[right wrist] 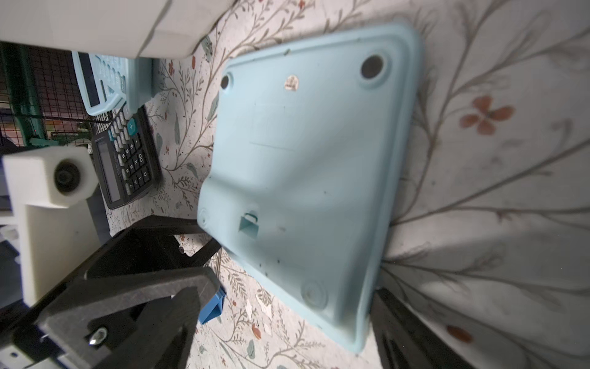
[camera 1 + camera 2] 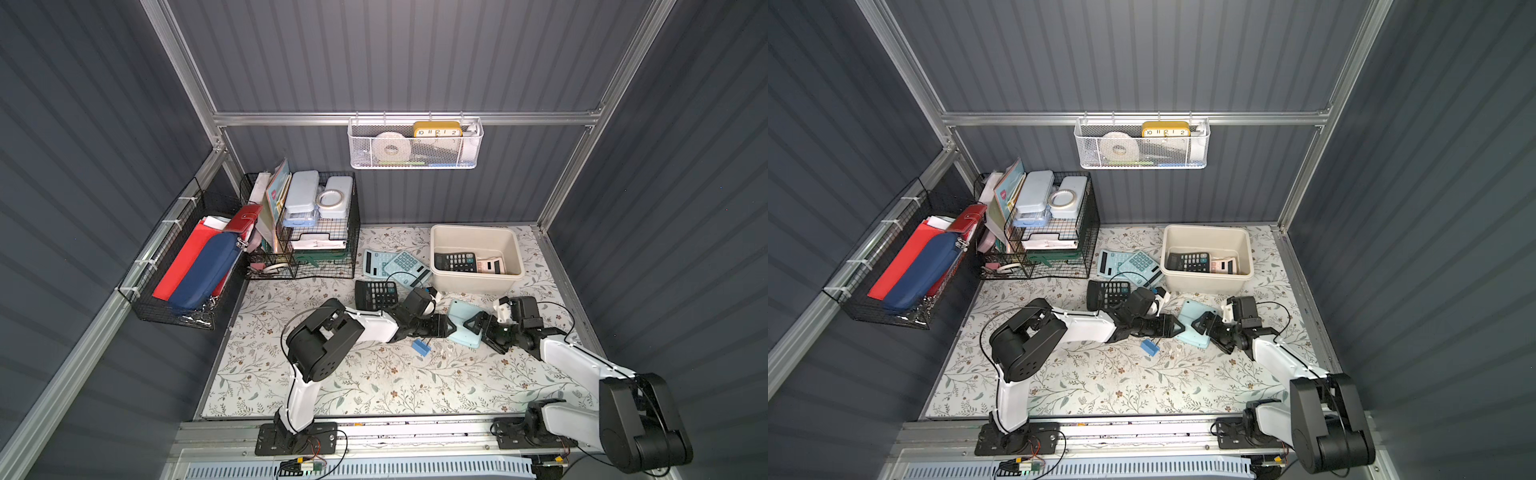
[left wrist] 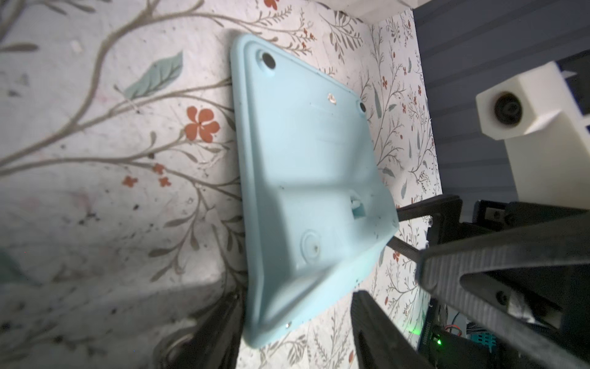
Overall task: Put the calculator in the storage box
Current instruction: Adjust the calculator at the center of the board, then pick up the calculator at the center of the board.
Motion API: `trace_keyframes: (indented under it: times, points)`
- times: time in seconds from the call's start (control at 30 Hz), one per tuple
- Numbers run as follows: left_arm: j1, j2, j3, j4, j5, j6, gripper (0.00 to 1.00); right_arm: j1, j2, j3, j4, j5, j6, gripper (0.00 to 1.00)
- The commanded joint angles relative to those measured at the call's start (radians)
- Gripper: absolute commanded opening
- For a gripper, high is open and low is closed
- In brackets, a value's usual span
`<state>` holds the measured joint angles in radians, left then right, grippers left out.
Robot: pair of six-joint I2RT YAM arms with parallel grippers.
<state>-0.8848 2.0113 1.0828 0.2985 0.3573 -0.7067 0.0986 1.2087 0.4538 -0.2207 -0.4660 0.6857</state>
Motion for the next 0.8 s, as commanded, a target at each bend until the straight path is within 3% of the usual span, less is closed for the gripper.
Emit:
trace_keyframes:
  times: [0.0,0.2,0.4,0.57,0.77]
  points:
    - [-0.001,-0.032,0.006,-0.053,0.004,-0.002,0.6,-0.02,-0.006,-0.004,-0.011,0.047,0.023,0.9]
    - [0.017,0.005,0.082,-0.111,-0.005,0.023,0.62,-0.059,0.058,-0.006,0.018,0.029,0.028,0.91]
    - [0.026,0.06,0.125,-0.094,0.037,0.03,0.62,-0.063,0.13,-0.03,0.139,-0.076,0.063,0.89]
    - [0.026,0.082,0.142,-0.052,0.091,0.037,0.55,-0.063,0.16,-0.056,0.3,-0.195,0.118,0.8]
    - [0.025,0.06,0.112,-0.019,0.155,0.018,0.46,-0.062,0.067,-0.075,0.374,-0.255,0.145,0.67]
